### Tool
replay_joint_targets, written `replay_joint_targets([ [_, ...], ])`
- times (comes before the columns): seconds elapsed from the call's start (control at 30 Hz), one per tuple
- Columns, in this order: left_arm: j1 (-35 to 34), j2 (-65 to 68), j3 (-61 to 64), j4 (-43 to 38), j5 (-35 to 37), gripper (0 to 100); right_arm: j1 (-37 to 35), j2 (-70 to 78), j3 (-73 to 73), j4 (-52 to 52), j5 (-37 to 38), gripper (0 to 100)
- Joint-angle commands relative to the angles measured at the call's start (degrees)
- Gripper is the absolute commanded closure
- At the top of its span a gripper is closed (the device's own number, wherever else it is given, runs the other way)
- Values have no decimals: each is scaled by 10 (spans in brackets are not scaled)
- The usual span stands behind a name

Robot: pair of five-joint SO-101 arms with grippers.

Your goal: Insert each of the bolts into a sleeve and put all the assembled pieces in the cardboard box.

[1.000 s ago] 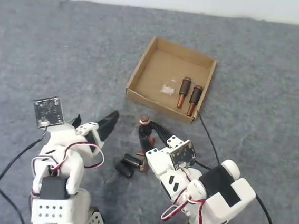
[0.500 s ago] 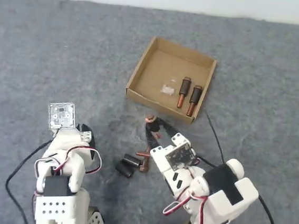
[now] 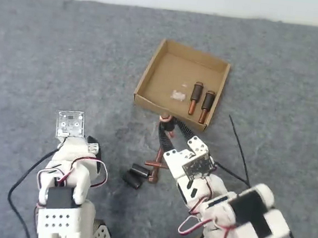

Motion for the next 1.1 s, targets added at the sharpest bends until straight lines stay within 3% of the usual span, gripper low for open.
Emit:
replay_joint_targets([
  [0.0,-3,-10,-18,1,-4,967,22,-82,4,85,-30,993],
  [0.33,-3,-10,-18,1,-5,967,69,-352,3,395,-81,993],
  [0.67,-3,-10,-18,1,-6,967,69,-626,-76,889,-118,993],
  [0.83,-3,-10,-18,1,-6,967,69,-653,-153,1078,-120,993],
  [1.07,-3,-10,-18,1,-6,967,80,-569,-212,1175,-120,993],
])
